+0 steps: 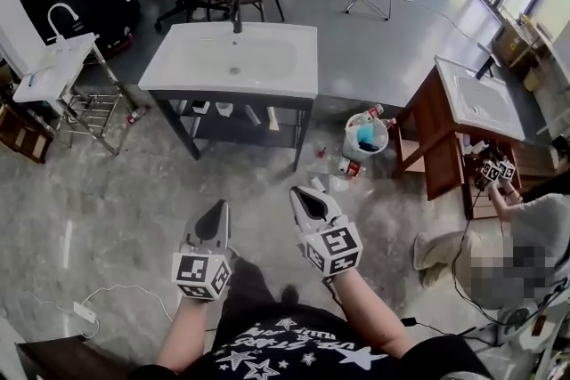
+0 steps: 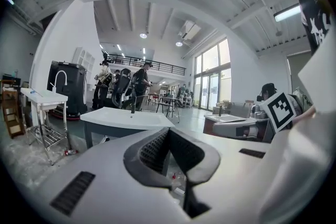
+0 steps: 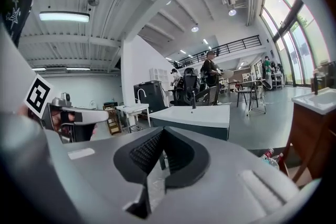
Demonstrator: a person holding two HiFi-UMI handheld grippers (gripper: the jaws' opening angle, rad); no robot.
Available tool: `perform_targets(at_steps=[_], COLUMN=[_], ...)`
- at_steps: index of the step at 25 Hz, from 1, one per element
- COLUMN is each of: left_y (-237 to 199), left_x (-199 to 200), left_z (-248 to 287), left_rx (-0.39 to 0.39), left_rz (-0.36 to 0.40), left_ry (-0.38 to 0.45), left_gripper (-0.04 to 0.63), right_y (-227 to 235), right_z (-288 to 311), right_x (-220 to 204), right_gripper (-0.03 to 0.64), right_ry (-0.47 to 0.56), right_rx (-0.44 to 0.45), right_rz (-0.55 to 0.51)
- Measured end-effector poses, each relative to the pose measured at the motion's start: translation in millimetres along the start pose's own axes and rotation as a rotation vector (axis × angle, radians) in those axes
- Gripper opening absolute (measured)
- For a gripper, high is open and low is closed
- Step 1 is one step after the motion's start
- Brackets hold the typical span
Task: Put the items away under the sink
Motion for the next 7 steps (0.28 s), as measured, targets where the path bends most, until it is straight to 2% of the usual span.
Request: perform_targets(at_steps=[7], left_y=[50.2], left_x=[20.2], left_z=[-9.5], left_rx=[0.031], left_rz=[0.087], left_ry=[0.082], left_gripper=[0.009], right_y=[1.9], right_z=[-45.2], right_x=[-0.3], right_gripper=[0.002], right_ry=[0.017], right_rx=[0.053], right_rz=[-0.048])
Point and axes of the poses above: the fingertips, and each gripper's own axes: z forward along the fingers, y to its right, x out of its top, the point moved 6 cm from there along -z, backward along the fingers, and after that the axes turned 9 degrees about z, right-handed, at the moved point
